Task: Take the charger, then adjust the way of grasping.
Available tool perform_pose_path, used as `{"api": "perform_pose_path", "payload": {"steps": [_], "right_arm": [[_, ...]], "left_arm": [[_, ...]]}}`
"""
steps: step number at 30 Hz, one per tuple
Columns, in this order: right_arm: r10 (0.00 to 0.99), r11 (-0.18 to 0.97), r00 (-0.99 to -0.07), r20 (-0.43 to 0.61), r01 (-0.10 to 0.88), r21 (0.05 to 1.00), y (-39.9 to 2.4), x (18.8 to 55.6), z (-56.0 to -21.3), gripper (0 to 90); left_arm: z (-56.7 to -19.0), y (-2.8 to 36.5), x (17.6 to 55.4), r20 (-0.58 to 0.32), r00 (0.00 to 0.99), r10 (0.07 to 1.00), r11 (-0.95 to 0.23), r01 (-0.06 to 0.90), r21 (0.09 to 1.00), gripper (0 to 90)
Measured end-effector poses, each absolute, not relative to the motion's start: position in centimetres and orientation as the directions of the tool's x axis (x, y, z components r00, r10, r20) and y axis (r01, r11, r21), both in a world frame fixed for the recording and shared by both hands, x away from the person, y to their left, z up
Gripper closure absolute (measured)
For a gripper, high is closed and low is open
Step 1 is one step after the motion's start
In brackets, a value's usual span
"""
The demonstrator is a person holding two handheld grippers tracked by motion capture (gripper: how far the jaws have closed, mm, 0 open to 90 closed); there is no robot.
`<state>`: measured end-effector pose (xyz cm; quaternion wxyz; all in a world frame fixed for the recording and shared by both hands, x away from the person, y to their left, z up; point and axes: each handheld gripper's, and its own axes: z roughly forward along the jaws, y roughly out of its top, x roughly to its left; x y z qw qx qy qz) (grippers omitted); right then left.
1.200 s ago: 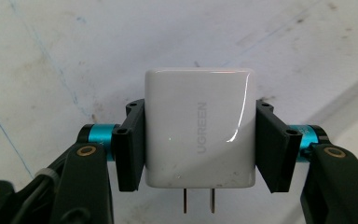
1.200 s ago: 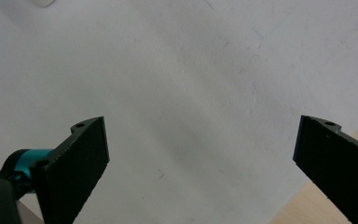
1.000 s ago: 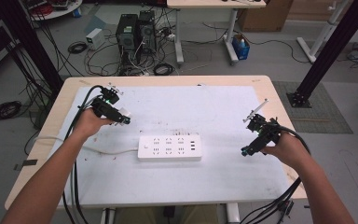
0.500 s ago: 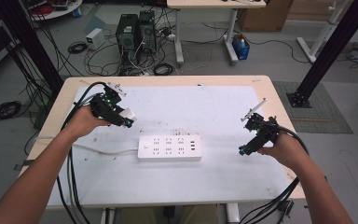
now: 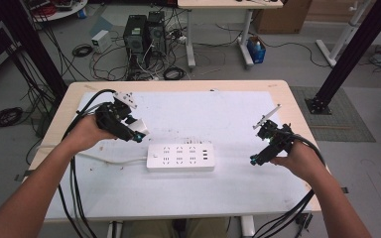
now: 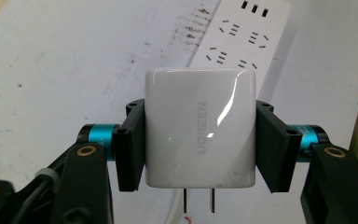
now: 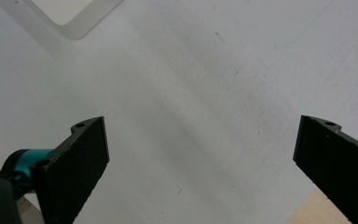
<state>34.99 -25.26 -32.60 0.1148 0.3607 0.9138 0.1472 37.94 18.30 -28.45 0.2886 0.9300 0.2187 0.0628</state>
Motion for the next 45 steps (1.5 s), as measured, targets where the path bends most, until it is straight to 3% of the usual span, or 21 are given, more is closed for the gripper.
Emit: {"api": "perform_pose_path", "payload": {"steps": [22, 36, 45], "right_arm": [[0.69, 0.697, -0.717, -0.1, 0.621, 0.359, -24.8, 34.7, -32.4, 2.6], [0.722, 0.633, -0.691, -0.034, 0.64, 0.435, -24.6, 34.5, -31.9, 2.6], [0.743, 0.544, -0.665, 0.082, 0.67, 0.505, -23.9, 34.7, -31.2, 2.7]], "left_arm": [[-28.8, 17.8, 37.2, 0.015, 0.9, 0.435, -0.753, 0.355, 0.554, 42.5], [-28.6, 16.2, 37.4, 0.023, 0.926, 0.377, -0.788, 0.308, 0.534, 42.5], [-28.3, 14.5, 37.5, 0.028, 0.938, 0.344, -0.789, 0.273, 0.55, 42.6]]}}
